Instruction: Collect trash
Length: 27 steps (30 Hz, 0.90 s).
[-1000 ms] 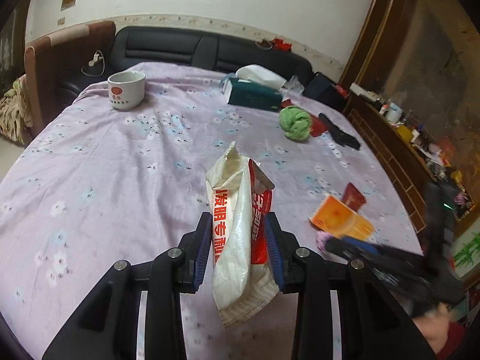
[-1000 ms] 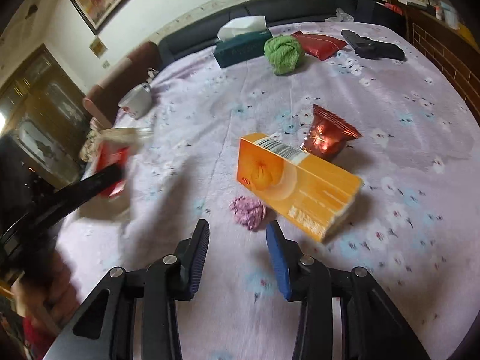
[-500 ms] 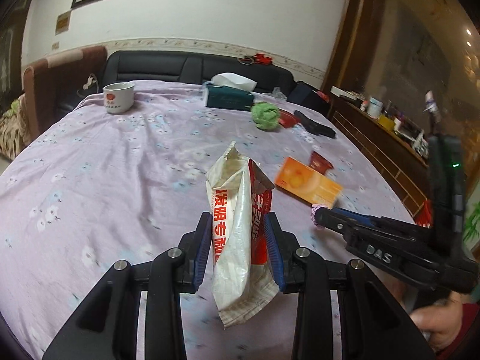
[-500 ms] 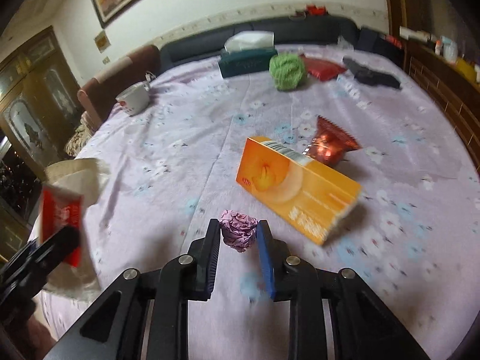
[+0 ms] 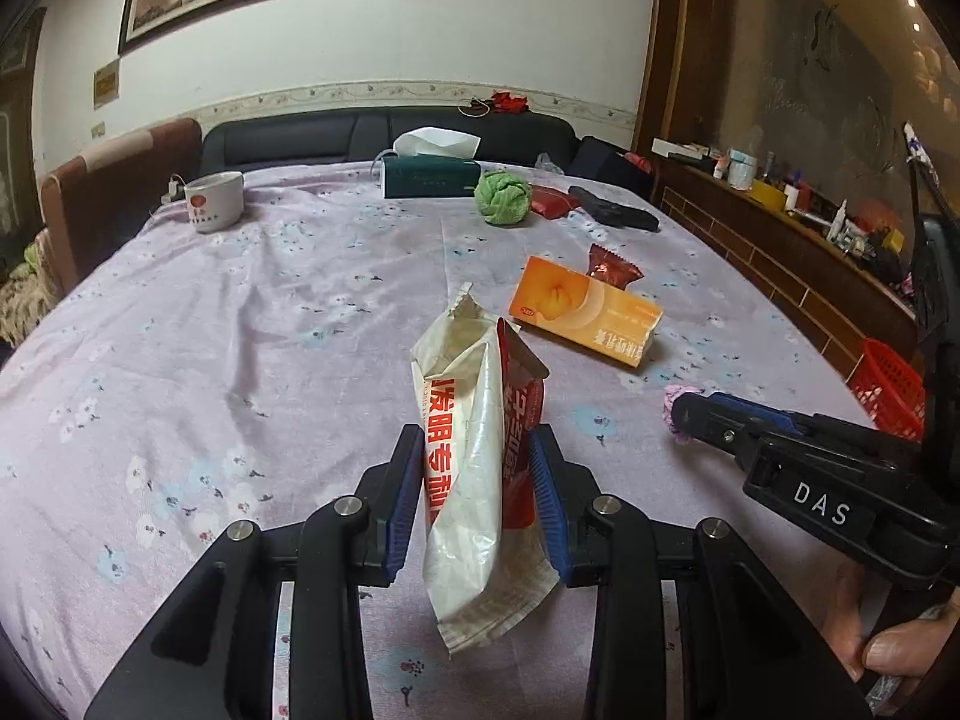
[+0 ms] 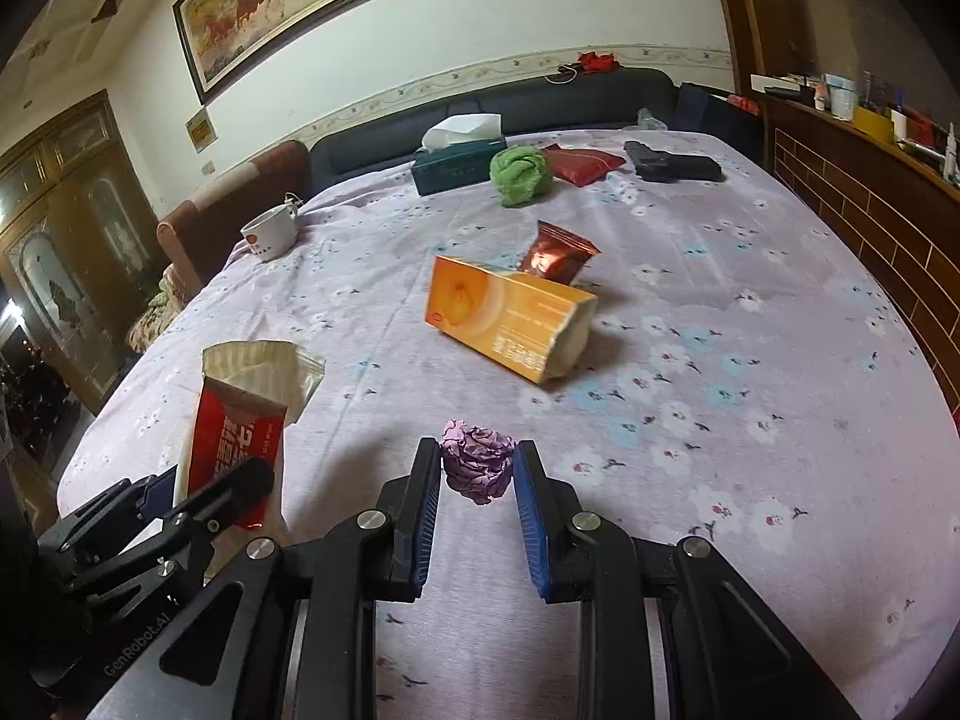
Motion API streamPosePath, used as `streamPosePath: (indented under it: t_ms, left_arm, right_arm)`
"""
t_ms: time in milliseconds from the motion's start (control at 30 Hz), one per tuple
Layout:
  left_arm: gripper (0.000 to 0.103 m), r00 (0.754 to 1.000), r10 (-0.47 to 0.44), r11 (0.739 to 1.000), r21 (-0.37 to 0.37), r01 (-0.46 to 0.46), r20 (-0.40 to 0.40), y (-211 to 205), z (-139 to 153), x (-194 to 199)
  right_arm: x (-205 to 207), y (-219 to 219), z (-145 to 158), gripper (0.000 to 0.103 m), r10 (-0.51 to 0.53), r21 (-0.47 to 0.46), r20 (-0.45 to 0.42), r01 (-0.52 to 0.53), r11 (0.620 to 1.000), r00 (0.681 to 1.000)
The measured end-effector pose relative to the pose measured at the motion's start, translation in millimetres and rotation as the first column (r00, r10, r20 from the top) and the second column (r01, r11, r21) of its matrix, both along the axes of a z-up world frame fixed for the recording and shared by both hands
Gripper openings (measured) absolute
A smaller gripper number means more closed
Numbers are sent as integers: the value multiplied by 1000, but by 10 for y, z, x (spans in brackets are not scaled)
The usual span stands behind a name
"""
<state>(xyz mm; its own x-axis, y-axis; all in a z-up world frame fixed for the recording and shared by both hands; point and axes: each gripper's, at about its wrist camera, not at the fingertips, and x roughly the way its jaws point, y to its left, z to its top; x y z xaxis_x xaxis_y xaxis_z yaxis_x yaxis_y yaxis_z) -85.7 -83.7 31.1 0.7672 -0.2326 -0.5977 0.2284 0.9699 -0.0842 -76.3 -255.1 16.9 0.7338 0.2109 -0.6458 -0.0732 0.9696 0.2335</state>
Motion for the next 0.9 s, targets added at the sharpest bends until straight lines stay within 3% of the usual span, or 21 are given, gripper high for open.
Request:
streamPosePath:
  t_ms: [467, 900]
  left_arm:
    - [34, 998, 64, 997, 32, -64, -6, 3, -38, 2]
    - [34, 997, 75, 997, 32, -75, 0, 19, -43, -27]
  right_arm:
    - [-61, 54, 11, 27, -36, -70, 51, 39, 997, 998]
    - [-64, 48, 10, 27, -50, -72, 50, 54, 996, 998]
